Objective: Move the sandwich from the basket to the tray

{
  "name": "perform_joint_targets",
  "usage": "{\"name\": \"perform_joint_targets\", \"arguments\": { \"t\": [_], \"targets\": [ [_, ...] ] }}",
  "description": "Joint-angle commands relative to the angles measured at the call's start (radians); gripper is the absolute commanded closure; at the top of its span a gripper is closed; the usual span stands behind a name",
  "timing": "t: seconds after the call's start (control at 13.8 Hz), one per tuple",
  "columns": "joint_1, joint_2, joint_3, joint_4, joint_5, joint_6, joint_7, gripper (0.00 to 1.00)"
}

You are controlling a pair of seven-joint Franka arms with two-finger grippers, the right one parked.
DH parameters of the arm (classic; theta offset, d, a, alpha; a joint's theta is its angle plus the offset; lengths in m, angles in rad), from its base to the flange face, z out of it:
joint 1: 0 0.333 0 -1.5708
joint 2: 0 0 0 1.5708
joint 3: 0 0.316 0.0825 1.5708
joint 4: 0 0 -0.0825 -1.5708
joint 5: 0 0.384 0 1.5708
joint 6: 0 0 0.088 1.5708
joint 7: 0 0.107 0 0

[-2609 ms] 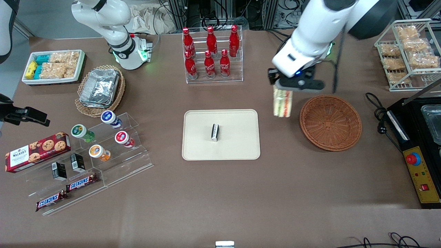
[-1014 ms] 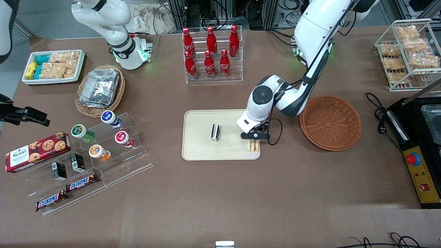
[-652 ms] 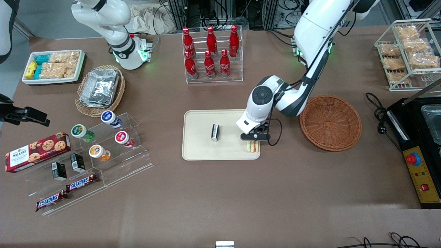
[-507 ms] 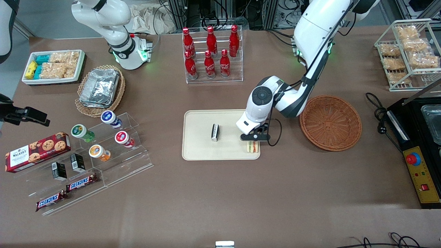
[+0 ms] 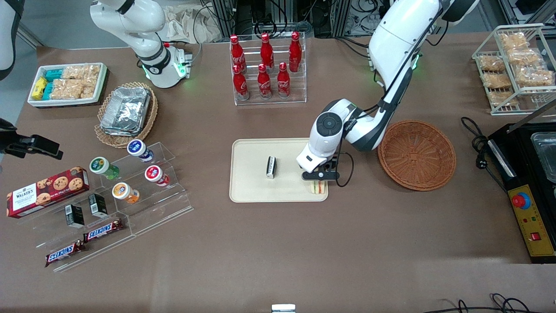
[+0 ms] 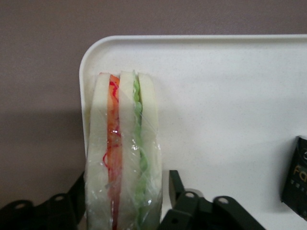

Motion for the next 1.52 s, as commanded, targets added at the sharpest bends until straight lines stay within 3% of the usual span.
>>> {"name": "perform_joint_targets", "arguments": {
  "t": [0.0,0.22,0.58,0.87,1.45],
  "targets": [
    [-0.003,0.0,0.002,0.024,0.019,-0.014,-0.029,0.0],
    [0.001,-0.08,0.001,0.064,0.011,-0.148,-0.016,0.0],
    [0.047,-0.163,0.004,0.317,0.007,-0.605,0.189,0.0],
    [0.193,-0.334,0.002,0.34,-0.018,-0.725,0.464,0.0],
    [0.441,-0.6,0.005,0.23,-0.07,-0.816,0.51,0.01]
  ]
}}
